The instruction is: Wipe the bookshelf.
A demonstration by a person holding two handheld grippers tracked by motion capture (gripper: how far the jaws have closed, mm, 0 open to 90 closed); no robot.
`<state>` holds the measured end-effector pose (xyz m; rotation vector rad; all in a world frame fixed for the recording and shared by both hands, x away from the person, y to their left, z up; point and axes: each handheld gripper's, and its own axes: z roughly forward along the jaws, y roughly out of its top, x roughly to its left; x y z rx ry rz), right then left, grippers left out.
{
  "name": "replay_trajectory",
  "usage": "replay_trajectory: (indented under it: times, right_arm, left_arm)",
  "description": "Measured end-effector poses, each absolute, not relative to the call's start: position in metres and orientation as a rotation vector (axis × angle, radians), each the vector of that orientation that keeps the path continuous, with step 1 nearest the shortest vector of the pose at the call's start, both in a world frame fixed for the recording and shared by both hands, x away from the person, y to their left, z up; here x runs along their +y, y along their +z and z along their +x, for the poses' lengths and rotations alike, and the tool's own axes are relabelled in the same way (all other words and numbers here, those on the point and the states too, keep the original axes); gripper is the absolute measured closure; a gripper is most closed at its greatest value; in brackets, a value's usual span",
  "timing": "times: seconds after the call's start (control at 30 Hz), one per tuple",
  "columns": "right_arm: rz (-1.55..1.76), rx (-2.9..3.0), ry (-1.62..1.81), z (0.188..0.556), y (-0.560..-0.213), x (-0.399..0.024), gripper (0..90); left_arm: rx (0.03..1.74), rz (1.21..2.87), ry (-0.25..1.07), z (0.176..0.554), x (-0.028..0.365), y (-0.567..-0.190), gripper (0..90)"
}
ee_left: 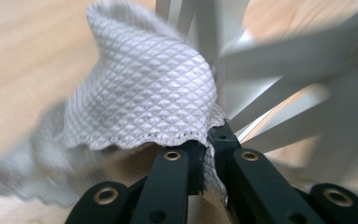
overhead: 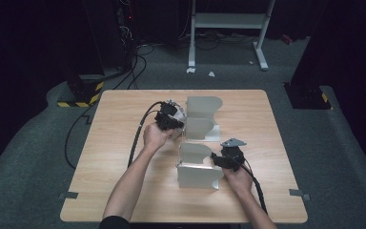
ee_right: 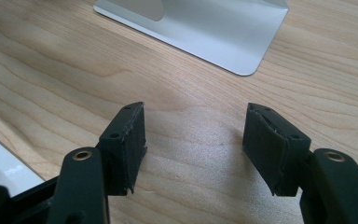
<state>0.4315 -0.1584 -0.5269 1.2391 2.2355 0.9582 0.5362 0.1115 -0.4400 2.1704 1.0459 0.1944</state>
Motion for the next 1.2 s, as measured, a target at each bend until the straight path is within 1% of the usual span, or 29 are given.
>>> replay_trajectory:
  times: [0.13,0.23,0.37,0.5,0.6,0.7,0.87,1.0,1.1,1.2]
  right_arm:
    - [1.239,2.235,0.956,0.432,-0.527,-0.158,39.5]
    - [1.238,2.236,0.958,0.432,-0.527,-0.158,39.5]
    - [1.238,2.236,0.957,0.432,-0.527,-0.158,39.5]
    - [1.237,2.235,0.957,0.432,-0.527,-0.158,39.5]
    - [1.239,2.235,0.957,0.431,-0.527,-0.158,39.5]
    - [1.241,2.235,0.957,0.432,-0.527,-0.158,39.3]
    - [1.237,2.241,0.956,0.431,-0.527,-0.158,39.0]
    - [1.238,2.24,0.956,0.431,-0.527,-0.158,39.0]
    - [1.238,2.24,0.955,0.431,-0.527,-0.158,38.9]
    - [1.238,2.24,0.956,0.431,-0.527,-0.158,39.0]
  left_arm:
    - [0.98,2.096,0.213,0.525,0.117,-0.413,87.0]
    - [0.947,2.09,0.208,0.512,0.121,-0.406,87.0]
    - [0.951,2.096,0.181,0.491,0.128,-0.412,86.9]
    - [0.945,2.109,0.198,0.469,0.132,-0.413,86.8]
    - [0.929,2.101,0.191,0.452,0.134,-0.413,86.8]
    - [0.907,2.131,0.17,0.435,0.132,-0.418,86.7]
    - [0.871,2.109,0.153,0.419,0.13,-0.418,86.7]
    - [0.881,2.122,0.154,0.409,0.13,-0.417,86.7]
    - [0.863,2.127,0.176,0.391,0.135,-0.416,86.7]
    - [0.856,2.104,0.143,0.376,0.142,-0.42,86.6]
